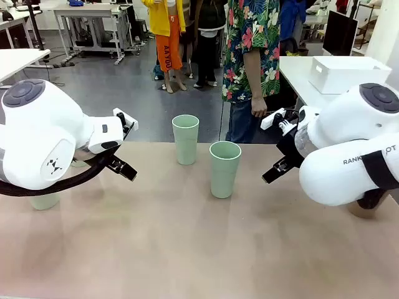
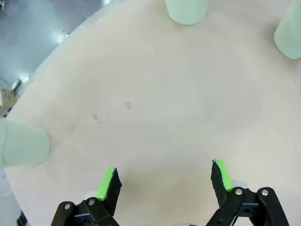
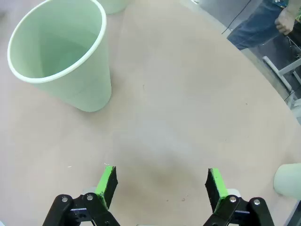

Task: Stack the cups and store them in the basket.
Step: Pick up two Reusable plastic cups , one in each hand.

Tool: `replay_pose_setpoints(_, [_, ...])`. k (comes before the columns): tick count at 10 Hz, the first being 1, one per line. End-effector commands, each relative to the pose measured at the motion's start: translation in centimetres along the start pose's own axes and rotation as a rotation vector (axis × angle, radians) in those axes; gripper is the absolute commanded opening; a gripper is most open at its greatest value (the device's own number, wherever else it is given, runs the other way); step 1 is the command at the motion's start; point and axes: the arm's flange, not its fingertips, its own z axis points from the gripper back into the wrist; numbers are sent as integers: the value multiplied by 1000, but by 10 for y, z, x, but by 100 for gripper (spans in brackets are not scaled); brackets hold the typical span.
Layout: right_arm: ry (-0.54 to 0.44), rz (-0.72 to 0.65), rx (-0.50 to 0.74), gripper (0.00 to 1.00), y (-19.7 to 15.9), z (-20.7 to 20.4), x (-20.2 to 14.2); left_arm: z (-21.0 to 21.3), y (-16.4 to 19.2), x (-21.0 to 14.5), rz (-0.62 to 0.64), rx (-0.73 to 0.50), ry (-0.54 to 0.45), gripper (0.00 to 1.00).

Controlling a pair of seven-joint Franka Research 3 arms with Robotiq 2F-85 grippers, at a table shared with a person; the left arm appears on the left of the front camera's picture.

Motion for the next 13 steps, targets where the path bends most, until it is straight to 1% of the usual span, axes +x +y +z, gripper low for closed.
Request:
replay_pose_setpoints(1, [0, 0, 0, 100, 0, 0, 0, 0, 0, 0, 0, 0, 0, 100])
replay_pose_setpoints(10, [0, 1, 0, 100, 0, 0, 0, 0, 0, 0, 0, 0, 0, 100])
replay_pose_setpoints(11, [28, -10, -4, 100, -5, 12, 26, 16, 15, 15, 3, -39, -11, 100])
replay_pose_setpoints(12, [9, -23, -22, 100, -10, 30, 46, 35, 27, 26, -8, -62, -9, 100])
replay_pose_setpoints(13, [3, -30, -15, 100, -15, 49, 66, 56, 41, 37, -18, -91, -1, 100])
